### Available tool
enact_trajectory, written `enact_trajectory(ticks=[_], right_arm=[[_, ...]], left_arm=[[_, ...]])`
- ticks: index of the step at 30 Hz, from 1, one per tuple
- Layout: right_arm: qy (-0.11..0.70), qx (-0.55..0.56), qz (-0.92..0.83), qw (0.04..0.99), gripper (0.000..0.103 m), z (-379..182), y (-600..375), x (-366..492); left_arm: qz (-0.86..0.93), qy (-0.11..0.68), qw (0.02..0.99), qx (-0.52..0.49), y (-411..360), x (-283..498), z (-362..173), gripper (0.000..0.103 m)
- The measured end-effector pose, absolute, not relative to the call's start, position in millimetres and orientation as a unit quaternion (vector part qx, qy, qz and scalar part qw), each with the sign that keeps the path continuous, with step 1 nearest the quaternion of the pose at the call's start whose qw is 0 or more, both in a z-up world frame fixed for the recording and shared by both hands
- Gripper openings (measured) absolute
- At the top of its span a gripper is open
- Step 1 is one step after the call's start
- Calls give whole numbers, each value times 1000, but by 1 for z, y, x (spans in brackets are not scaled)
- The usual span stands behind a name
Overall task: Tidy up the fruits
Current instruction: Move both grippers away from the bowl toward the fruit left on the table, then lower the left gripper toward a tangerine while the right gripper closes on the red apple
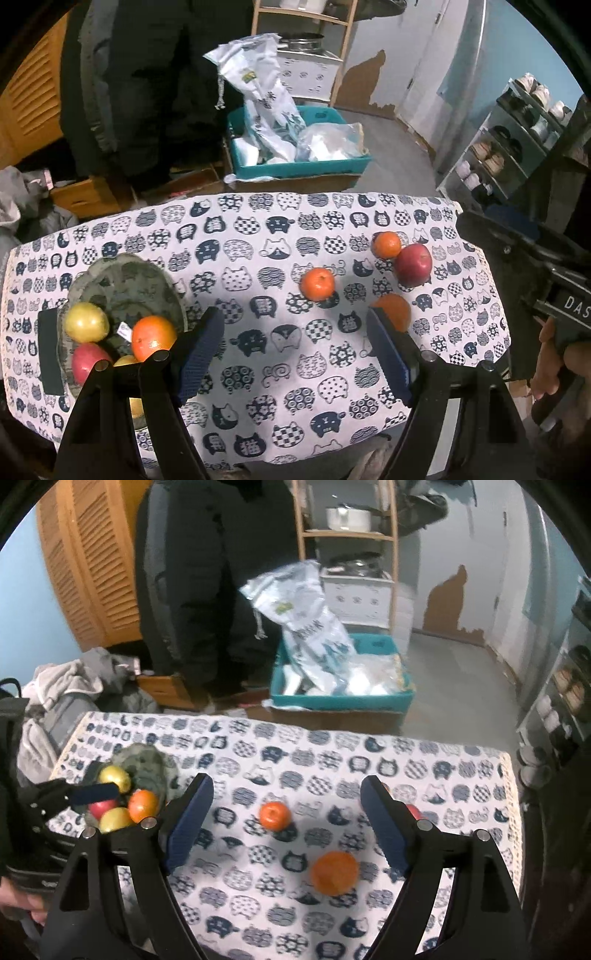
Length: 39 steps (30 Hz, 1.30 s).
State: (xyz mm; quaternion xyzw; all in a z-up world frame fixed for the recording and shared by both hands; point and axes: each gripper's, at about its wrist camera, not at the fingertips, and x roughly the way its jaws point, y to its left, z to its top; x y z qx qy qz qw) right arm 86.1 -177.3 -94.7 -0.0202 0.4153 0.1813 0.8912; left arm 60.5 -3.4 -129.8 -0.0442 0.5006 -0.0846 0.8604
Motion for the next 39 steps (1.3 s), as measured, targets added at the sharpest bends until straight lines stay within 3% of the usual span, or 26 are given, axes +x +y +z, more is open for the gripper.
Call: enact_trajectory(ticks=[20, 39], right_arm=[[462, -1, 112, 880, 86, -135, -257, 110], [542, 6, 78, 837, 86, -218, -281, 149]], left_arm=[[-95, 535, 839, -34, -42, 101, -165, 81], [-82, 591, 801, -47, -52, 155, -240, 81]])
